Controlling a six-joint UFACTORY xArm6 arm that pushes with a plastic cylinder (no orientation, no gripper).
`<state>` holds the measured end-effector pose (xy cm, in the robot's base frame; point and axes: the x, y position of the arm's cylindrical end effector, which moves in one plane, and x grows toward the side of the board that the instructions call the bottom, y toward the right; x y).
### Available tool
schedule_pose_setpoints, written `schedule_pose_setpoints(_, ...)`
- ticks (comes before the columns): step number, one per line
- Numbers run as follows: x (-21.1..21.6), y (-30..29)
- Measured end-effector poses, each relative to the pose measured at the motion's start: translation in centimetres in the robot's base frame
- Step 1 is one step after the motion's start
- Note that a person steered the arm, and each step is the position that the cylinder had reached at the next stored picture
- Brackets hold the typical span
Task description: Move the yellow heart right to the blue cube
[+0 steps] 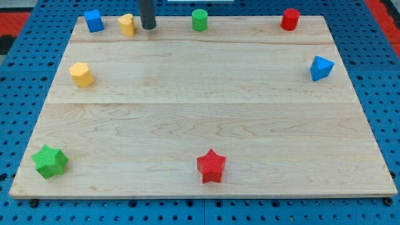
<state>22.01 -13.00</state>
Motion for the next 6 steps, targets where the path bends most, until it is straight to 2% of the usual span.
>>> schedule_pose_setpoints(2,3.1,-3.7)
schedule_pose_setpoints(4,1.8,-7.9)
schedule_pose_setpoints(6,0.7,-6.5)
